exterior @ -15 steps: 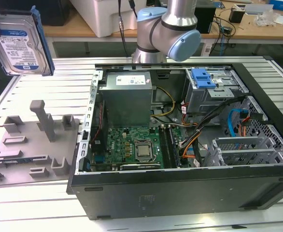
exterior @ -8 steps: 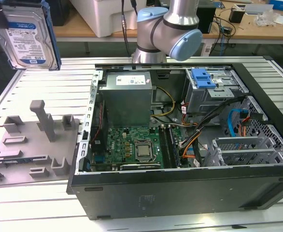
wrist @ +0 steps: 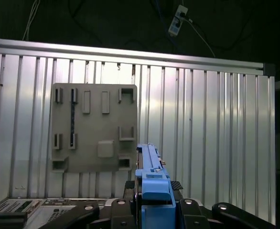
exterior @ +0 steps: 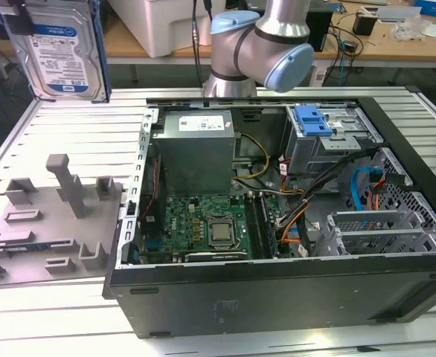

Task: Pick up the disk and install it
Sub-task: 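Pick up the disk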

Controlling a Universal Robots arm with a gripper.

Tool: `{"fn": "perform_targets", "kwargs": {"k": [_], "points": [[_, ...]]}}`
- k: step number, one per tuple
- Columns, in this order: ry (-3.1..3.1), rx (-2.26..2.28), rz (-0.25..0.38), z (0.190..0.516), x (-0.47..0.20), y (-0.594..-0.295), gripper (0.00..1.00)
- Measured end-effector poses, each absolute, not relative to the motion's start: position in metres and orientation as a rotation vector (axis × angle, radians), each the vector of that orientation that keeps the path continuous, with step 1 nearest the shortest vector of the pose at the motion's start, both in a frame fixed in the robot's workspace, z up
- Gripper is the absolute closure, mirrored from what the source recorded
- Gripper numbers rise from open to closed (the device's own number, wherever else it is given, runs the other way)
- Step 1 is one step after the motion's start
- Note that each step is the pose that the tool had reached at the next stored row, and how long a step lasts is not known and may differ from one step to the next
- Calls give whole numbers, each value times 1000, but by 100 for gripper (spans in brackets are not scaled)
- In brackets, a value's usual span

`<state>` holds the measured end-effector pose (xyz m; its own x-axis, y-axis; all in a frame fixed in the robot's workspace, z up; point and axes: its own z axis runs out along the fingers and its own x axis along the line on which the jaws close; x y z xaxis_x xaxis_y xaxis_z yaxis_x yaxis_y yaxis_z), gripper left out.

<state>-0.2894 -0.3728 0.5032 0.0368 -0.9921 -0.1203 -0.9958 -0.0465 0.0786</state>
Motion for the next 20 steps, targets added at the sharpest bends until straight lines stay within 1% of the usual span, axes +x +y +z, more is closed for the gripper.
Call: {"fn": "perform_targets", "kwargs": {"k": [20], "points": [[2161,-2255,250,518,-212,-384,63]]}}
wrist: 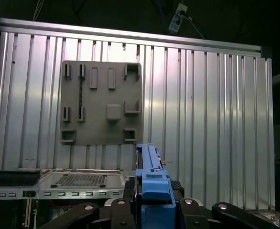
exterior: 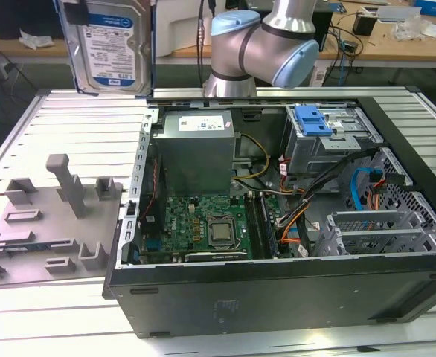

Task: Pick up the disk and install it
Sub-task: 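Pick up the disk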

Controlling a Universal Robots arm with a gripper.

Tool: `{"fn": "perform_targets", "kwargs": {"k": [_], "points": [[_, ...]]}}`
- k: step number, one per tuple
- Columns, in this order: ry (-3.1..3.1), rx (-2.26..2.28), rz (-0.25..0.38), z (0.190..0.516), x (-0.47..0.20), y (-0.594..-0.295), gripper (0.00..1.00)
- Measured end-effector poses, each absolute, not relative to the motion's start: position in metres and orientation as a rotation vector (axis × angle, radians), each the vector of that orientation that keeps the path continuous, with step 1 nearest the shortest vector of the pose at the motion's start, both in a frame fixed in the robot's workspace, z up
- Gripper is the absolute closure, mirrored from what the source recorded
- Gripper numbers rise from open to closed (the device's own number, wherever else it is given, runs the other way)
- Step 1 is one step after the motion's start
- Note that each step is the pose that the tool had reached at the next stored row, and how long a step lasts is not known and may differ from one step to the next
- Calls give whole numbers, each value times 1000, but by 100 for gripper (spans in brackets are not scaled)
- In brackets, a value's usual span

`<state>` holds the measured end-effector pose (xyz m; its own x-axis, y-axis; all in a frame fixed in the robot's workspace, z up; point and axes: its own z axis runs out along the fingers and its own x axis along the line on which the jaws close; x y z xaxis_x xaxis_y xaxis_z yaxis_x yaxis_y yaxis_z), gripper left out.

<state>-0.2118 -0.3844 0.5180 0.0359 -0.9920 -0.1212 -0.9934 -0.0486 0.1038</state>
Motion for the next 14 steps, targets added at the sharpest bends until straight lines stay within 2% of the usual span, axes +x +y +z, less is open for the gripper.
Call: {"fn": "perform_targets", "kwargs": {"k": [14], "points": [[2163,-2257,257,520,-197,-387,63]]}}
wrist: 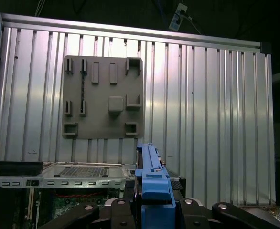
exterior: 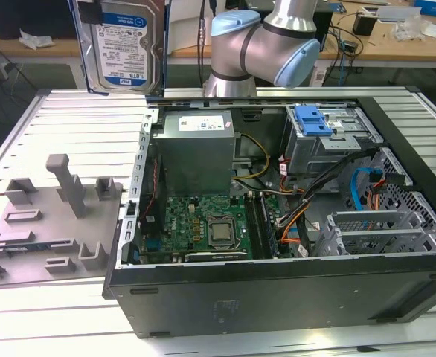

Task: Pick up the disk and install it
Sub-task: 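Pick up the disk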

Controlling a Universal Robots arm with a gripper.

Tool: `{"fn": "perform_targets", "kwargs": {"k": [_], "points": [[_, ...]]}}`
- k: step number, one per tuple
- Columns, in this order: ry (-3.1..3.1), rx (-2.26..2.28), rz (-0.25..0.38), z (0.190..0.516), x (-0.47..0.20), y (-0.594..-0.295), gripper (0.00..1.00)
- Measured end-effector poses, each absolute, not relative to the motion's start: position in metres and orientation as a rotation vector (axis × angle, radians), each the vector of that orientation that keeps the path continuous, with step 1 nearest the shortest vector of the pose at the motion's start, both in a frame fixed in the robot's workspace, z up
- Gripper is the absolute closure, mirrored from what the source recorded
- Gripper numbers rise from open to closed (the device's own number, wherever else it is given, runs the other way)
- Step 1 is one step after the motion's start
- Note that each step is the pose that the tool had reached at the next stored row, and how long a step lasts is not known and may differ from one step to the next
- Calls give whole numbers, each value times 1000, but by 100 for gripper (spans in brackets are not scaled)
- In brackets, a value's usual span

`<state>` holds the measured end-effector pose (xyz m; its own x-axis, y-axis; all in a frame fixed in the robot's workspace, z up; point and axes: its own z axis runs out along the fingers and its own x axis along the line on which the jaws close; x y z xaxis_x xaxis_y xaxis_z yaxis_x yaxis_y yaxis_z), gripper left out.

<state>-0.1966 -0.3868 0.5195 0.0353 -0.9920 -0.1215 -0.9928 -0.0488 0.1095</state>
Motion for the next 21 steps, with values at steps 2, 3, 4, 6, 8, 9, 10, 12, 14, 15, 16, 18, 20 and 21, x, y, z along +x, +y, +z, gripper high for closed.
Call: {"fn": "perform_targets", "kwargs": {"k": [2,3,4,6,8,9,10,12,14,15,16,18,20,21], "points": [[2163,-2257,257,520,-197,-387,63],[2163,-2257,257,520,-197,-387,63],[2163,-2257,257,519,-196,-387,63],[2164,-2257,256,520,-195,-388,63],[2166,-2259,252,520,-193,-388,63],[2167,-2260,251,520,-193,-388,63],[2168,-2261,249,520,-192,-389,63],[2170,-2262,246,520,-188,-389,63],[2171,-2263,244,520,-184,-390,63],[2171,-2264,244,520,-182,-391,63],[2171,-2265,243,520,-179,-392,63],[2170,-2266,243,520,-175,-393,63],[2169,-2268,242,520,-171,-394,63],[2168,-2270,242,520,-167,-395,63]]}}
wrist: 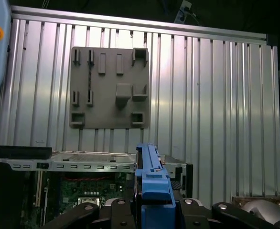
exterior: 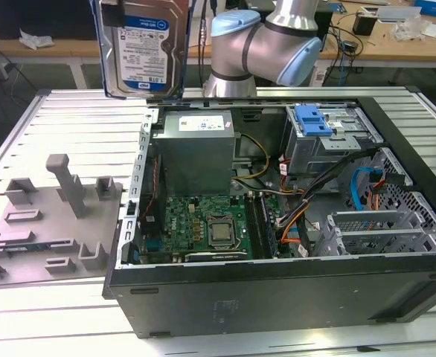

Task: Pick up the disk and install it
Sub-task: 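Pick up the disk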

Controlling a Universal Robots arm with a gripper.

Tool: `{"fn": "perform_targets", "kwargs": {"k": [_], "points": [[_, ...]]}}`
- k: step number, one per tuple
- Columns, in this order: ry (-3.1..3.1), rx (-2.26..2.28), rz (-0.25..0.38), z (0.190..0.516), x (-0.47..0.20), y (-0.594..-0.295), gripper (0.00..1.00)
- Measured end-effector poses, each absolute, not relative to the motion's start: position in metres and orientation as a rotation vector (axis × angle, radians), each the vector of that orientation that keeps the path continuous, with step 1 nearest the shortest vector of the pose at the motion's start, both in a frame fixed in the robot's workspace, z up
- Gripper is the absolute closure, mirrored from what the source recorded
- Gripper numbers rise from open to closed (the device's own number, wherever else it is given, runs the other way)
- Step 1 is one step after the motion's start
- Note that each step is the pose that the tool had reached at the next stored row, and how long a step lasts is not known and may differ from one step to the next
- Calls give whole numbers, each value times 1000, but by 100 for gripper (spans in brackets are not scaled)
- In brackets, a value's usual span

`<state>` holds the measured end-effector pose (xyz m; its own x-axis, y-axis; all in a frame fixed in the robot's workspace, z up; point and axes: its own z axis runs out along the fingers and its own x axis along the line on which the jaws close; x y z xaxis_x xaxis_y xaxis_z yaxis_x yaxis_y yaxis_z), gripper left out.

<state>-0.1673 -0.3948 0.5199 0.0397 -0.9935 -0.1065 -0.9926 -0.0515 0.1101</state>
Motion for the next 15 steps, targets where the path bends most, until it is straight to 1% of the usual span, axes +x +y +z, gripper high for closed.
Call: {"fn": "perform_targets", "kwargs": {"k": [15], "points": [[-2131,2277,-230,520,-140,-406,63]]}}
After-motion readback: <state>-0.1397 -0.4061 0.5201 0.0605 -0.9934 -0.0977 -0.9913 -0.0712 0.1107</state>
